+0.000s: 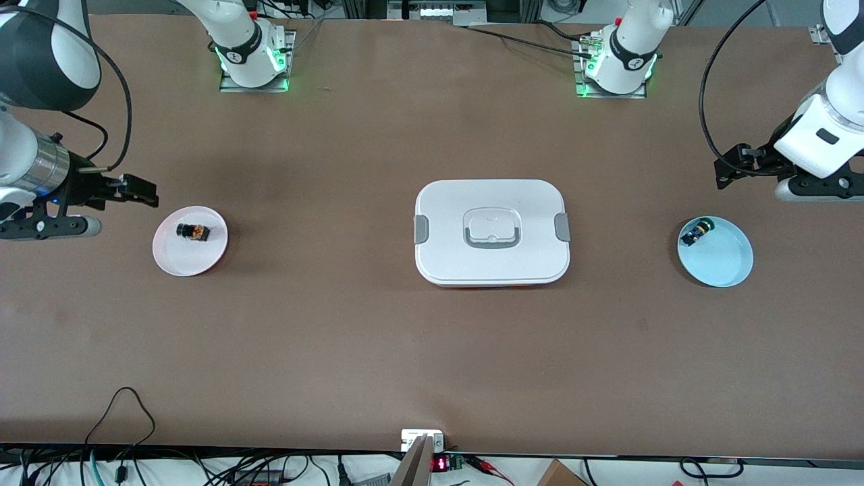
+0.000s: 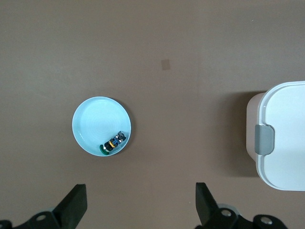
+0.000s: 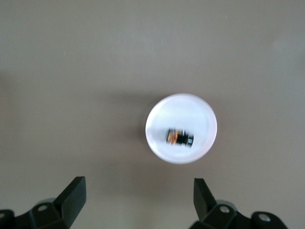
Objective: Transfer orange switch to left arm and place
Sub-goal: 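Lower the right gripper over the orange switch on the plate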
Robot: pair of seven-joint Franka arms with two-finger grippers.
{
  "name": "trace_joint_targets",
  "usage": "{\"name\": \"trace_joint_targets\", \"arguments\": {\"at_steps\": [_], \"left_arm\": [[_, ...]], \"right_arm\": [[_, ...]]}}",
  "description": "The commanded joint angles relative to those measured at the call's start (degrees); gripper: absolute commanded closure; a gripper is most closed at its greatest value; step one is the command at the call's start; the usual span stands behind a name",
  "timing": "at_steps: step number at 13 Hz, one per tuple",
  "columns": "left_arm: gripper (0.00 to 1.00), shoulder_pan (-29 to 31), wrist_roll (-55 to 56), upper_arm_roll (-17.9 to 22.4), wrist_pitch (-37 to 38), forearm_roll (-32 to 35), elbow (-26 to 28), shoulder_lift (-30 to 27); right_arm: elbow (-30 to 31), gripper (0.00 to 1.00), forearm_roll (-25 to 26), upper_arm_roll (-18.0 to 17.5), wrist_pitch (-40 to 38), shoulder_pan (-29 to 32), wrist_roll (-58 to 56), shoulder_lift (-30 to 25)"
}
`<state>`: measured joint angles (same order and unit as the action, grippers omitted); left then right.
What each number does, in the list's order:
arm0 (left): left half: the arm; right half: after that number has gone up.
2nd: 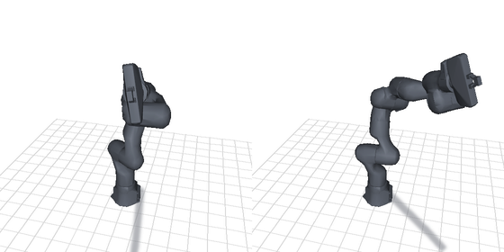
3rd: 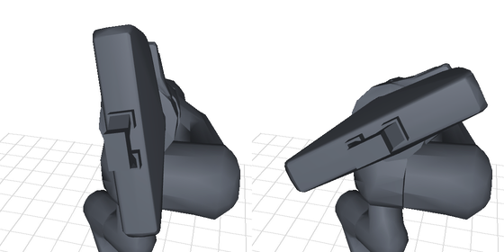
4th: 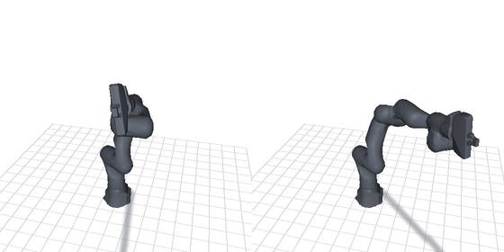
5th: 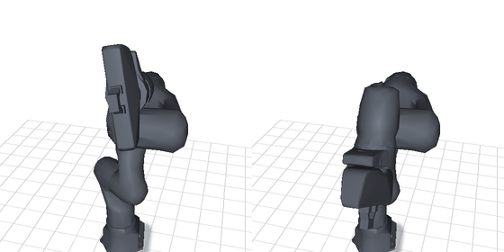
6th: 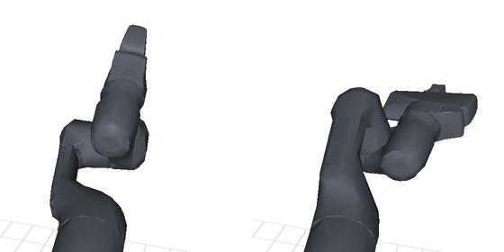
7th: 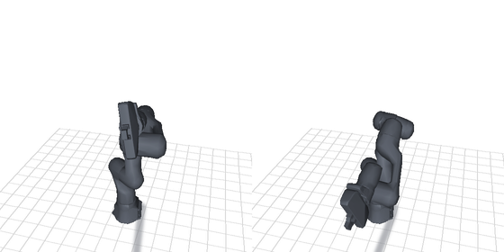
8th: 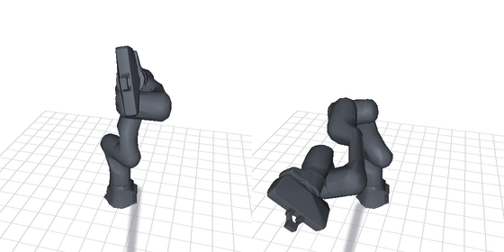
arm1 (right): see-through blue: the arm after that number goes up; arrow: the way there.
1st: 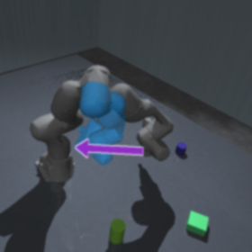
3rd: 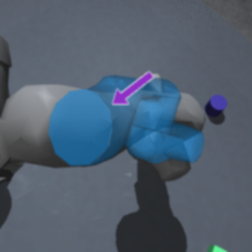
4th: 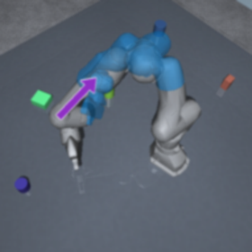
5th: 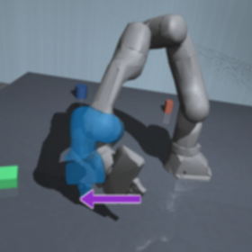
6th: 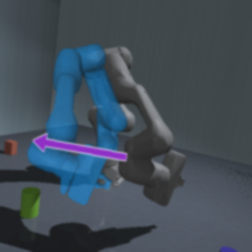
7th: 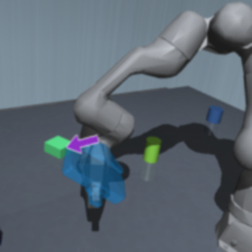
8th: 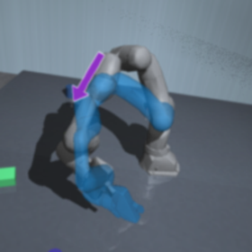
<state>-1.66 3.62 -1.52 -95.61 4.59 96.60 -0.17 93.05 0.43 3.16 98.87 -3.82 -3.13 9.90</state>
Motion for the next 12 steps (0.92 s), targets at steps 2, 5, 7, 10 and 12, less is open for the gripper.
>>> {"name": "trace_joint_targets", "arguments": {"at_steps": [2, 5, 7, 10, 12], "left_arm": [[0.00, -0.1, -1.2, 0.2, -0.1, -0.5, -0.7, 0.4], [0.00, -0.1, -1.2, 0.2, -0.1, -0.5, -0.7, 0.4], [0.00, 0.0, -1.2, 0.2, -0.1, -0.5, -0.7, 0.4], [0.00, 0.0, -1.2, 0.2, -0.1, -0.5, -0.7, 0.4], [0.00, 0.0, -1.2, 0.2, -0.1, -0.5, -0.7, 0.4]], "right_arm": [[-1.2, 0.00, 0.9, -0.1, 3.3, 0.0, -0.3, 2.8], [-1.2, 0.00, 1.4, -0.2, 3.9, -0.2, -0.3, 4.3], [-1.0, 0.00, 1.0, -0.1, 4.6, 0.8, -0.7, 7.2], [4.1, 0.00, 1.0, -0.2, 10.6, 3.6, -3.5, 7.6], [8.4, 0.00, 1.1, -0.1, 15.5, 3.9, -3.8, 7.5]]}}
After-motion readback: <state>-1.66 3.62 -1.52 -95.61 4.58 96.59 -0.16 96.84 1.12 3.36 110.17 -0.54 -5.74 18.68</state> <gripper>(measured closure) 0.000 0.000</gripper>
